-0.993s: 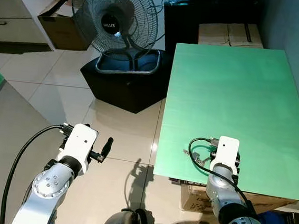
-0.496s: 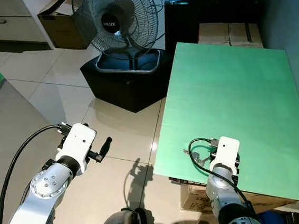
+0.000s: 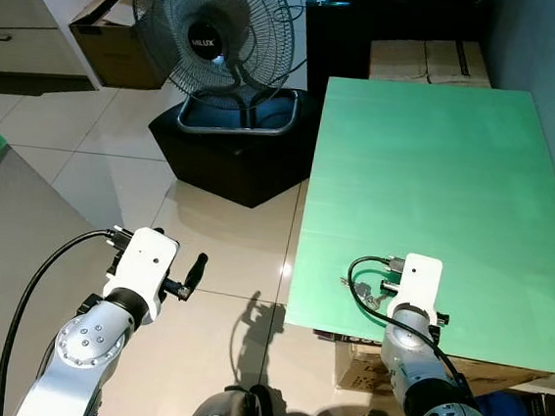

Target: Hang keys on a hook

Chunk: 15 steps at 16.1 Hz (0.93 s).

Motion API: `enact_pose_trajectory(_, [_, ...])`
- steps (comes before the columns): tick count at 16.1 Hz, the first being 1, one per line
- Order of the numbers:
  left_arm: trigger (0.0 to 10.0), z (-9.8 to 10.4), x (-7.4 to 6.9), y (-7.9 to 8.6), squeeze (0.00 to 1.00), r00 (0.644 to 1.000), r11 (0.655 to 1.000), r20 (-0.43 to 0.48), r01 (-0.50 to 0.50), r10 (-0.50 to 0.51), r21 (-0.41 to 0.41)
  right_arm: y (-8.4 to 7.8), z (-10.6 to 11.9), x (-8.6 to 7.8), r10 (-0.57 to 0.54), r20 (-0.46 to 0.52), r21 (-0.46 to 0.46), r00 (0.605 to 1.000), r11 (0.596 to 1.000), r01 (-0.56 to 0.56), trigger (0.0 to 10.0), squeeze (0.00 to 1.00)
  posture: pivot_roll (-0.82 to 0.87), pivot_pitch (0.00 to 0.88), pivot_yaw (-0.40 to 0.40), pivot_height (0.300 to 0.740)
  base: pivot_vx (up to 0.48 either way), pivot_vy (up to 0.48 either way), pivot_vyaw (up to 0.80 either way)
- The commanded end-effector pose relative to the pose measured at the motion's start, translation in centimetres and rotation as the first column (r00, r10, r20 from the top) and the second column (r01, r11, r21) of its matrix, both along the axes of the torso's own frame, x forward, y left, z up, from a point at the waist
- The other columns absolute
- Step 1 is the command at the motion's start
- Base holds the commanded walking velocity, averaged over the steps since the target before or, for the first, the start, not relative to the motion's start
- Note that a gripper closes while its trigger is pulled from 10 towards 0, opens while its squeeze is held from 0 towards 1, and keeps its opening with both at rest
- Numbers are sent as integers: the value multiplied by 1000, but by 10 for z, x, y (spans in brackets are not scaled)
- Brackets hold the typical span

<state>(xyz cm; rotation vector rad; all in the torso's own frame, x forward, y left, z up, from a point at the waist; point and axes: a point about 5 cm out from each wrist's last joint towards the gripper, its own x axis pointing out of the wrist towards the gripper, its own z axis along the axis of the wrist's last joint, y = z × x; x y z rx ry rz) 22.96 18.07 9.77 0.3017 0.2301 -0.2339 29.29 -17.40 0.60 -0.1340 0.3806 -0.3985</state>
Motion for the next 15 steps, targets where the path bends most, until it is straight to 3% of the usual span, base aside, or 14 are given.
enact_pose_trajectory(1, [10000, 2, -2, 7, 0, 1000, 1000, 0, -14, 14, 21, 1, -23, -21, -36, -121, 31, 992, 999, 40, 0, 0, -67, 199, 203, 713, 0, 0, 0])
enact_pose_trajectory(5, [10000, 2, -1, 7, 0, 1000, 1000, 1, -12, 12, 21, 5, -14, -15, -24, -46, -29, 999, 999, 23, 0, 0, -72, 190, 201, 713, 0, 0, 0])
enact_pose_trajectory(7, [10000, 2, 0, 5, 0, 1000, 1000, 4, -11, 11, 17, 11, 3, -5, 10, 60, -102, 998, 995, -4, 0, 0, -76, 188, 198, 713, 0, 0, 0])
enact_pose_trajectory(10, [10000, 2, 2, 4, 0, 1000, 1000, 4, -9, 9, 13, 16, 19, 4, 31, 156, -124, 987, 992, -12, 0, 0, -83, 189, 199, 713, 0, 0, 0])
enact_pose_trajectory(15, [10000, 1, 2, 3, 0, 1000, 1000, 2, -5, 4, 12, 15, 24, 8, 9, 171, -117, 985, 993, 11, 0, 0, -85, 188, 200, 713, 0, 0, 0])
